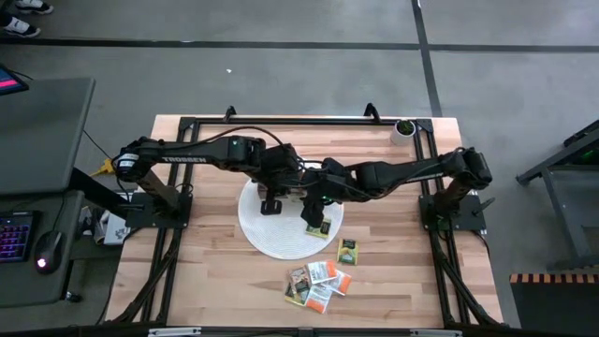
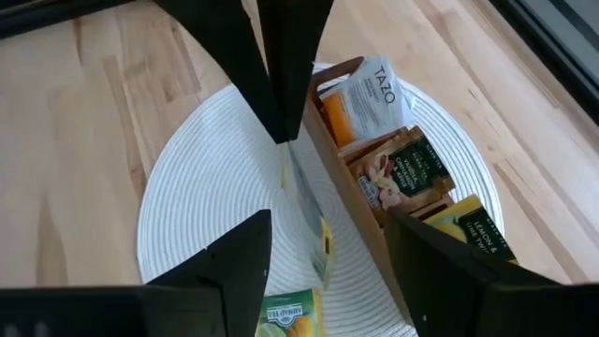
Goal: Pick & Place Tea
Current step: Put the yellow tea bag into the right section of the wooden organizer
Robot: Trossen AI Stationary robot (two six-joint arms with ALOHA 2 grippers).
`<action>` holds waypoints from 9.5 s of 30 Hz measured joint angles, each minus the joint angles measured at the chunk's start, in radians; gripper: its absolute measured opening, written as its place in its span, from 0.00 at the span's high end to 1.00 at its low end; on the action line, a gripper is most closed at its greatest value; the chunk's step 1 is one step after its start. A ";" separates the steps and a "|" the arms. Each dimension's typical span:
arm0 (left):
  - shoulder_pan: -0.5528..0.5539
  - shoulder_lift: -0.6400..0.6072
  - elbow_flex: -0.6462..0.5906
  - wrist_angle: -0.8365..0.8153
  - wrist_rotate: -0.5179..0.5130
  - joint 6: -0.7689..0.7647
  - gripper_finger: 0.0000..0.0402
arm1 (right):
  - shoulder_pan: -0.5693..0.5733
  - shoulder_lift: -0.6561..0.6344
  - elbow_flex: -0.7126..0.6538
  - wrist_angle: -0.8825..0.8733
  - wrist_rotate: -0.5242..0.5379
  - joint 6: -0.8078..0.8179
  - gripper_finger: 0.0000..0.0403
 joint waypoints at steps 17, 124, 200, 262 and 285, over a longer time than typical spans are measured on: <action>0.000 0.000 0.000 -0.001 0.004 -0.001 1.00 | 0.000 0.006 0.000 0.008 -0.023 0.000 0.80; 0.281 -0.641 -0.659 0.527 0.313 -0.349 0.49 | -0.448 -0.150 -0.624 0.575 -0.504 -0.457 1.00; -0.060 0.067 -0.655 1.158 0.141 -0.037 0.49 | -0.084 -0.519 -0.634 0.170 -0.203 0.016 0.63; -0.086 0.343 -0.652 1.380 0.037 0.127 0.49 | 0.190 -0.518 -1.035 0.807 0.023 0.552 0.64; -0.086 0.344 -0.652 1.280 0.012 0.085 0.49 | 0.200 -0.381 -1.035 0.932 0.055 0.890 0.64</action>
